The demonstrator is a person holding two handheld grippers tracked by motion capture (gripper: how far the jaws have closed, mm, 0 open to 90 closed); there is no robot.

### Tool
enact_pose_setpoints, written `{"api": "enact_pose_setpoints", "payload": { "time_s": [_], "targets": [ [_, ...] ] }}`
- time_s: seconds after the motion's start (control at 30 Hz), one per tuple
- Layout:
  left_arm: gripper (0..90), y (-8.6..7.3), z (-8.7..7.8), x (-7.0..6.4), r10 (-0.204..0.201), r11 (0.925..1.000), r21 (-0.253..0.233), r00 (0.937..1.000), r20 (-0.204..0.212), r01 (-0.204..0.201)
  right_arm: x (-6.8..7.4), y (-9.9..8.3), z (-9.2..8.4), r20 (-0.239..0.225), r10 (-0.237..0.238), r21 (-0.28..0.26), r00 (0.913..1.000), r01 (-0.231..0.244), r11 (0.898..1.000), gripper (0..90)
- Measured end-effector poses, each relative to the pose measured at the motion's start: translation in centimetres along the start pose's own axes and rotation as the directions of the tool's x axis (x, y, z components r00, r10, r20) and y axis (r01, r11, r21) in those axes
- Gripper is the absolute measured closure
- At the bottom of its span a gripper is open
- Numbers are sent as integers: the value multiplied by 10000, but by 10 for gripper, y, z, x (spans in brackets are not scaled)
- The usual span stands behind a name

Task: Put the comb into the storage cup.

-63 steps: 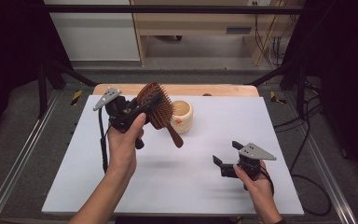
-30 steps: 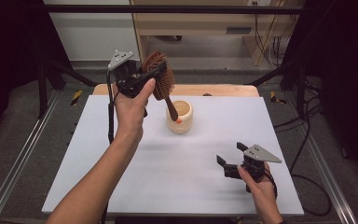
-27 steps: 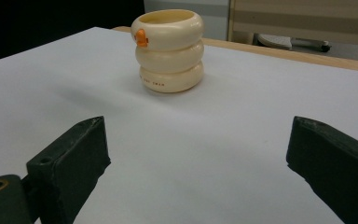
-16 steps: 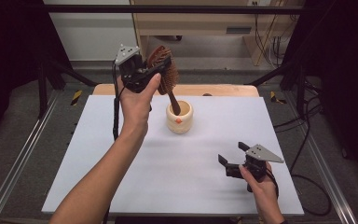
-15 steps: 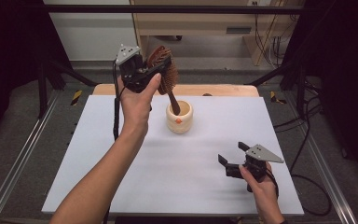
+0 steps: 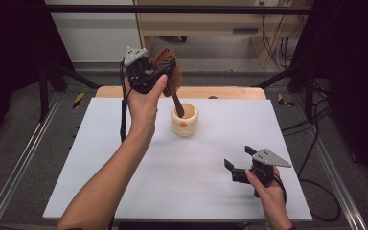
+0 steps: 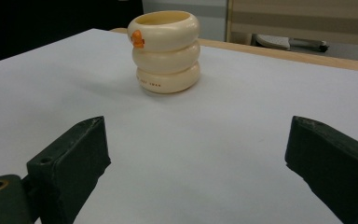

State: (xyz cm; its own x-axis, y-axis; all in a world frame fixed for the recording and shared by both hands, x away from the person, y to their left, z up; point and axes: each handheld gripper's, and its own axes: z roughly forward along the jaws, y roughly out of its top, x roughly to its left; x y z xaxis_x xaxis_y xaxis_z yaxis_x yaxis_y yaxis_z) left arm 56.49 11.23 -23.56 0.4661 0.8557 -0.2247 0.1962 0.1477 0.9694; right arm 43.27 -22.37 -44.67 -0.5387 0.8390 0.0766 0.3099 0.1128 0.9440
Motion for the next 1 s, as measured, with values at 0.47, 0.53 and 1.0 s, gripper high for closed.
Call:
{"api": "enact_pose_setpoints", "payload": {
  "time_s": [0.47,0.53,1.0],
  "targets": [
    [505,-9,15,5,-110,9999,78,9998,-176,112,-1,0,0,-61,-182,-21,9998,181,9998,54],
    [505,-11,18,5,-33,9999,107,9998,-189,35,0,0,0,-61,-188,5,9998,188,9998,54],
    [505,-24,40,14,-49,9998,174,9989,-460,57,0,0,0,-136,-213,21,9997,213,9998,53]
  ]
}}
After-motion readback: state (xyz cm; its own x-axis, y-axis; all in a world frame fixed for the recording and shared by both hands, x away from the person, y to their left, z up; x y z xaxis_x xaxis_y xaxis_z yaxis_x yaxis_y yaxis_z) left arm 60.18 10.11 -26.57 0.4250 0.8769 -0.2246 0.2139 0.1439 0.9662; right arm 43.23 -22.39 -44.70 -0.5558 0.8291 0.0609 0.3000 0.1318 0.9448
